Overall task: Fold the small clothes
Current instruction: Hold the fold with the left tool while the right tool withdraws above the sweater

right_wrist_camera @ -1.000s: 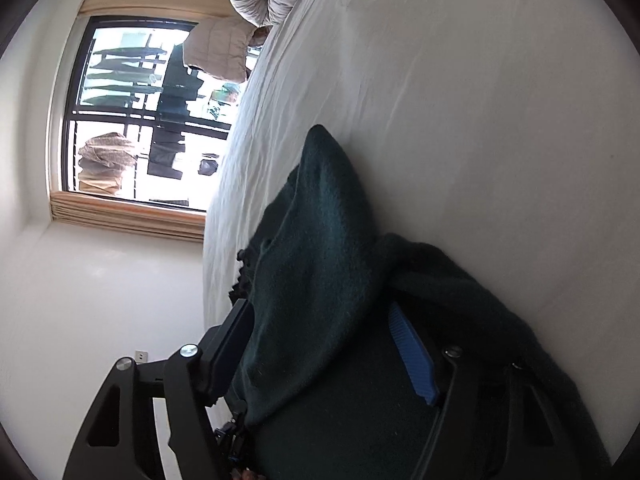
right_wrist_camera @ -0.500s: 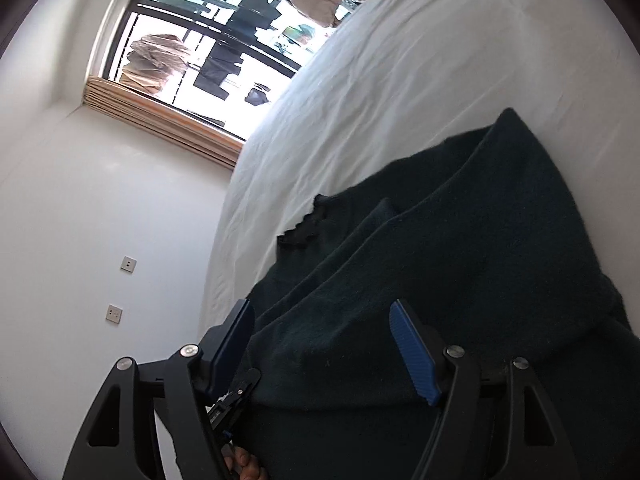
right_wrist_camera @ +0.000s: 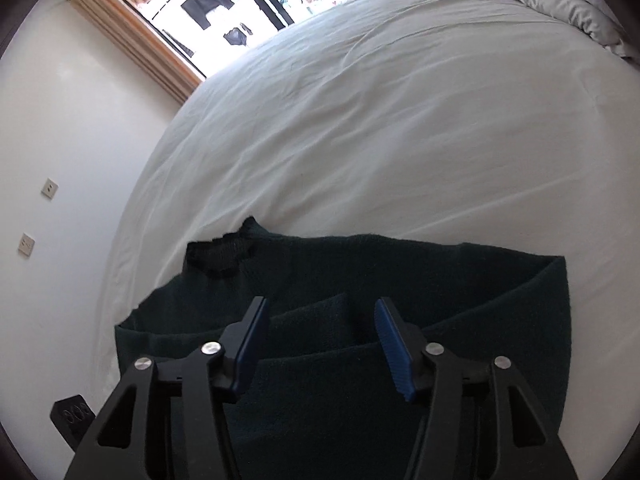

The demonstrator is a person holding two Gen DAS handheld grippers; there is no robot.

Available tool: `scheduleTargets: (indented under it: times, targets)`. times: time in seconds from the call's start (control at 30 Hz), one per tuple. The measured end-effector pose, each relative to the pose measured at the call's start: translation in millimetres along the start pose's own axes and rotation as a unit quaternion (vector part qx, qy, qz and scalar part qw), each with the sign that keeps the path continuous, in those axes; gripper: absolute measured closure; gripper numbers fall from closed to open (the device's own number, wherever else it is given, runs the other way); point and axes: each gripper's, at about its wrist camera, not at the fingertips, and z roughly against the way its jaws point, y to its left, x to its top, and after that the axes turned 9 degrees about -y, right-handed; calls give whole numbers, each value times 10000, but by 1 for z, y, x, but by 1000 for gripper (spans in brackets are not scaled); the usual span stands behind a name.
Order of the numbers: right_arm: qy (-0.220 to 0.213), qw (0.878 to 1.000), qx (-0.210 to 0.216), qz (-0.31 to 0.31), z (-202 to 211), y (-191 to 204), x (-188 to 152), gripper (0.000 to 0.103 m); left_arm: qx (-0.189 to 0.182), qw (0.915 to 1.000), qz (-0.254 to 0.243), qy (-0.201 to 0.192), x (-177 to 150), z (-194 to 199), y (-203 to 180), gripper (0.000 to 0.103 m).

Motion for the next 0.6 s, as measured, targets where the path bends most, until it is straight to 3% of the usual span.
scheduleTargets:
  times: [0.2, 0.37, 0.43, 0.57, 0.6]
  targets:
    - [340, 9951, -482, 797, -17, 12, -21, 62, 55, 10000, -46, -2, -1, 1, 1, 95]
    - [157, 9911, -620, 1168, 1, 17, -16, 58, 31, 10000, -22, -10, -1, 1, 1, 95]
    - [259, 9899, -540, 1283, 0, 21, -14, 52, 17, 10000, -11, -16, -1, 1, 2, 95]
    - [518, 9891, -488, 1292, -14, 25, -9, 53, -68, 10000, 28, -56, -1, 4, 5, 95]
    - [663, 9874, -564, 1320, -23, 26, -10, 57, -73, 9999, 27, -64, 0, 5, 6, 95]
